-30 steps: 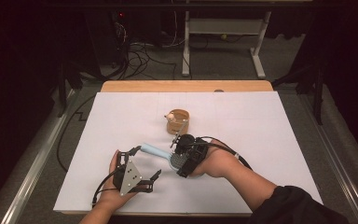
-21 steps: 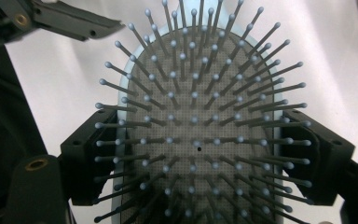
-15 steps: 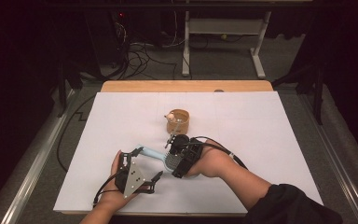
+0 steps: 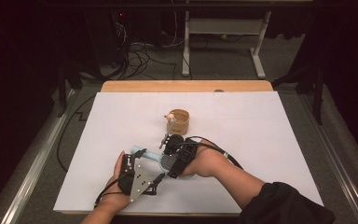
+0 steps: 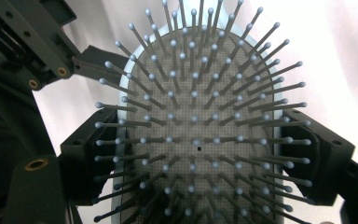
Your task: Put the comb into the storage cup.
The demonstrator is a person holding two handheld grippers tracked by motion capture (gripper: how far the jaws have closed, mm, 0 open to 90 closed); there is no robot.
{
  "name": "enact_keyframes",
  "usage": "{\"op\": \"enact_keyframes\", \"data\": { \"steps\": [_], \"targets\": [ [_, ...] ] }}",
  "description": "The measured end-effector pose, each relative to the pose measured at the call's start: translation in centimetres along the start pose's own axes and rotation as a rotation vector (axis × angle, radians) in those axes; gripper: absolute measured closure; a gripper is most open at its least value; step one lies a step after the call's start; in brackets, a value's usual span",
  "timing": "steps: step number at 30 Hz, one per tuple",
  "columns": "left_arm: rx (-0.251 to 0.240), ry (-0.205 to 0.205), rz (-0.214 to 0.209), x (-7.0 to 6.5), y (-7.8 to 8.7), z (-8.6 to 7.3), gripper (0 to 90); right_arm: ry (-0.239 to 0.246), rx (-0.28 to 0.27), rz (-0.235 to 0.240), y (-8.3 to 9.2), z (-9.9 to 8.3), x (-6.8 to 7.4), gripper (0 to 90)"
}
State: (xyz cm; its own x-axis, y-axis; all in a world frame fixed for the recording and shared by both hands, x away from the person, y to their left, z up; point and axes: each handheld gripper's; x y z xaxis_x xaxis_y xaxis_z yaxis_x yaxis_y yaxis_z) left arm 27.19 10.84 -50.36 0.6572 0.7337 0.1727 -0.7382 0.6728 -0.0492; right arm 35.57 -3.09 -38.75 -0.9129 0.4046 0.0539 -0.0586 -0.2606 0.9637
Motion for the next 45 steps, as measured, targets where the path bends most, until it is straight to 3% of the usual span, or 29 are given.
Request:
{"op": "enact_keyframes", "data": {
  "steps": [2, 6, 12, 14, 19, 35, 45],
  "targets": [
    [0.012, -0.026, 0.010, 0.0, -0.1, -0.1, 3.5, 0.003, 0.000, 0.001, 0.0, 0.1, 0.0, 20.5],
    [0.044, -0.124, 0.048, 0.2, -0.2, -0.5, 3.9, 0.005, -0.005, -0.006, 0.0, 0.0, 0.0, 20.5],
    [0.072, -0.197, 0.086, 0.6, -0.4, -1.1, 4.4, 0.001, -0.009, -0.010, 0.2, 0.0, -0.2, 20.5],
    [0.075, -0.235, 0.092, 0.7, -0.3, -1.2, 4.7, 0.003, -0.007, -0.012, 0.1, 0.0, -0.2, 20.5],
    [0.078, -0.284, 0.093, 0.6, -0.3, -1.3, 5.7, 0.007, -0.005, -0.009, -0.1, 0.2, -0.1, 20.5],
    [0.066, -0.321, 0.087, 0.4, -0.3, -1.4, 7.8, 0.026, 0.001, -0.006, -0.8, 0.8, 0.3, 20.5],
    [0.054, -0.350, 0.079, 0.3, -0.2, -1.4, 16.1, 0.026, -0.001, -0.002, -0.8, 1.3, 0.5, 20.5]
  ]
}}
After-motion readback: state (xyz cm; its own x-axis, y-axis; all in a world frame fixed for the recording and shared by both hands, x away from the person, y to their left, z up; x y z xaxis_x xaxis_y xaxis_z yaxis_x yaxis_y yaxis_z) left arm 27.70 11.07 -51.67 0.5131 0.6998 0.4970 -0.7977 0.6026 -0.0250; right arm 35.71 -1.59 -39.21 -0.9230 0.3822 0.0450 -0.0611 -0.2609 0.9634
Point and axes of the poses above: each handheld gripper's, and its own axes: y roughly backward along the jaws, z roughly out of its top, x roughly to its left, and after that the axes turned 3 degrees about -y, right-handed
